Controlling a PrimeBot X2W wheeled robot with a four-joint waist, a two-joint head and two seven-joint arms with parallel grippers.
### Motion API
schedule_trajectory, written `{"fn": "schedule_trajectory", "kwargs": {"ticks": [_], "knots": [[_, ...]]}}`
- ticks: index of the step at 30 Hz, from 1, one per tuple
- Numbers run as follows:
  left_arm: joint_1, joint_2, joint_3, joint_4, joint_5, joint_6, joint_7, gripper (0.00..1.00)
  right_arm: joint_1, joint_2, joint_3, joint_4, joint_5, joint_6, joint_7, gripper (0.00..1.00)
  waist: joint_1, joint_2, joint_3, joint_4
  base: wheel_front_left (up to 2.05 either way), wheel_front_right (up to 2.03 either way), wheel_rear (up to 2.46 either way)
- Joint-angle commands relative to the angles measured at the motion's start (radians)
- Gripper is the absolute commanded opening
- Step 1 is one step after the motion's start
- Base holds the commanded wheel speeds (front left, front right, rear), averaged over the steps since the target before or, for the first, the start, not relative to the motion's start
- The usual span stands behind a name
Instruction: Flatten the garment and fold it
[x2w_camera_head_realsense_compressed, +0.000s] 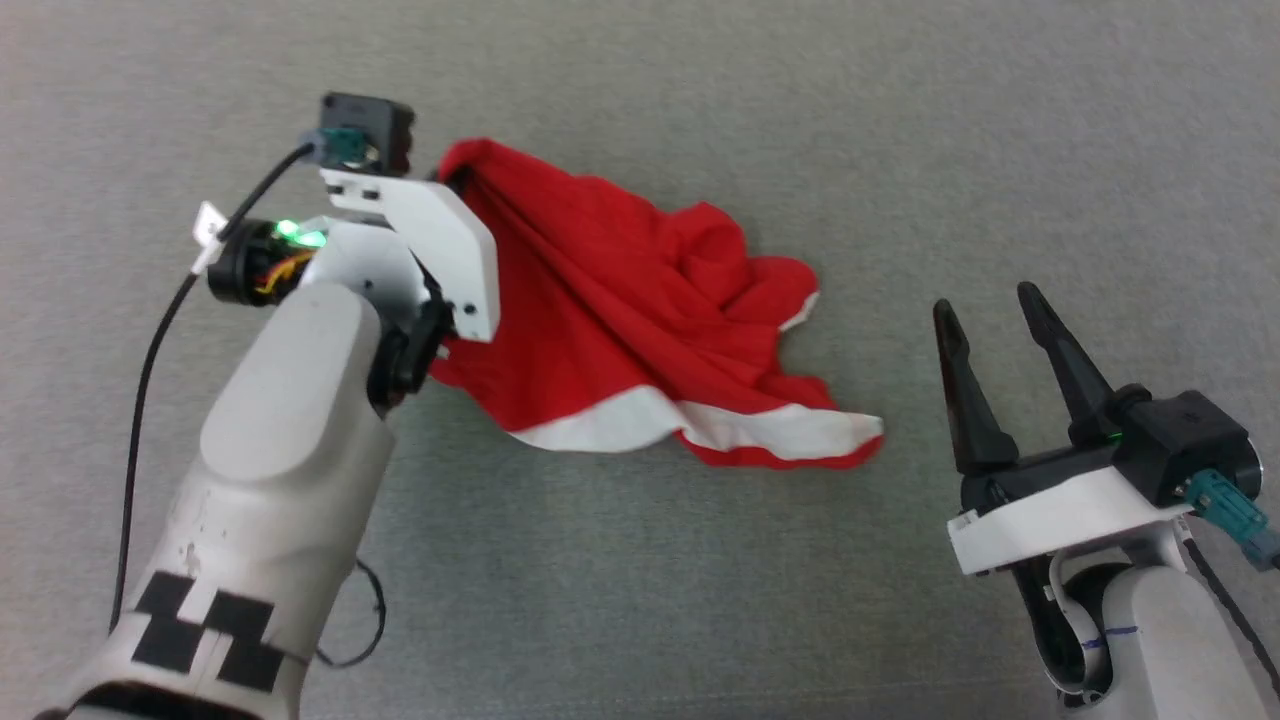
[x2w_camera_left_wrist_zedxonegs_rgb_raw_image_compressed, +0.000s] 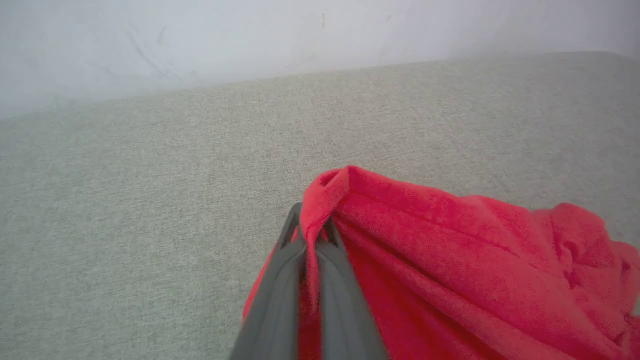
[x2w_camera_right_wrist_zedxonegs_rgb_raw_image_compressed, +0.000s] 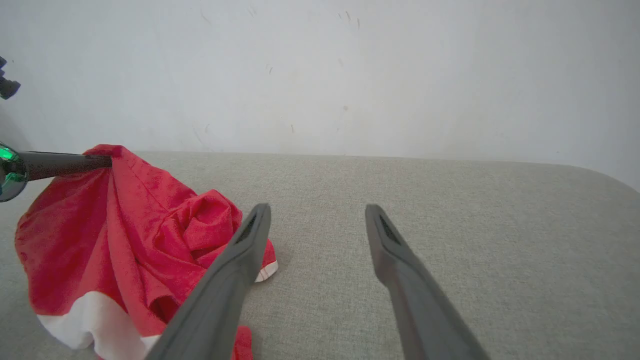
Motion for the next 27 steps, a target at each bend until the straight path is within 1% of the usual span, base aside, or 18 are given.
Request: {"fn": "schedule_trajectory", "kwargs": {"ticks": [1,2,3,8,10,11,13,15,19,21,24,27], "knots": [[-0.021,-0.006,0.007,0.009,0.009,0.009,-0.021,0.0,-0.012,0.001,0.002,0.003,0.007,-0.001,-0.008,1.0,-0.0003,-0.0001,0.07,-0.072,0.0,0.0,0.0],[-0.037,-0.01,0.017,0.043,0.011,0.018,-0.063,0.31,-0.017,0.001,0.004,0.005,0.008,-0.001,-0.011,1.0,-0.0003,-0.0001,0.073,-0.078,0.0,0.0,0.0],[-0.048,-0.015,0.02,0.075,0.013,0.018,-0.099,1.0,-0.019,0.001,0.006,0.006,0.008,-0.001,-0.012,1.0,-0.0003,-0.0001,0.074,-0.081,0.0,0.0,0.0],[-0.062,-0.046,0.024,0.172,0.023,0.002,-0.317,1.0,-0.024,0.001,0.015,0.007,-0.005,-0.001,-0.008,1.0,-0.0003,-0.0001,0.057,-0.062,0.0,0.0,0.0],[-0.04,-0.061,0.03,0.18,0.02,-0.005,-0.425,1.0,-0.029,0.001,0.023,0.006,-0.017,-0.001,-0.002,1.0,-0.0003,-0.0001,0.039,-0.044,0.0,0.0,0.0],[-0.024,-0.068,0.031,0.176,0.017,-0.015,-0.468,1.0,-0.034,0.001,0.031,0.005,-0.025,-0.001,0.003,1.0,-0.0003,-0.0001,0.03,-0.034,0.0,0.0,0.0],[0.02,-0.081,0.043,0.146,0.011,-0.024,-0.514,1.0,-0.047,-0.007,0.05,0.001,-0.041,-0.001,0.017,1.0,-0.0003,-0.0001,0.011,-0.012,0.0,0.0,0.0],[0.079,-0.09,0.066,0.075,0.008,-0.031,-0.526,1.0,-0.069,-0.033,0.088,0.004,-0.046,-0.001,0.042,1.0,-0.0003,-0.0001,-0.005,0.014,0.0,0.0,0.0],[0.248,-0.104,0.154,-0.225,0.07,-0.027,-0.528,1.0,-0.146,-0.113,0.19,0.038,-0.034,-0.001,0.115,1.0,-0.0003,-0.0001,-0.018,0.068,0.0,0.0,0.0],[0.34,-0.12,0.194,-0.347,0.103,-0.029,-0.528,1.0,-0.192,-0.151,0.235,0.076,-0.019,-0.001,0.16,1.0,-0.0003,-0.0001,-0.02,0.096,0.0,0.0,0.0],[0.452,-0.145,0.249,-0.467,0.133,-0.046,-0.528,1.0,-0.264,-0.199,0.308,0.144,0.032,-0.001,0.234,1.0,-0.0003,-0.0001,-0.015,0.138,0.0,0.0,0.0],[0.522,-0.165,0.288,-0.528,0.148,-0.062,-0.528,1.0,-0.331,-0.252,0.401,0.207,0.107,-0.001,0.323,1.0,-0.0003,-0.0001,-0.003,0.182,0.0,0.0,0.0]]}}
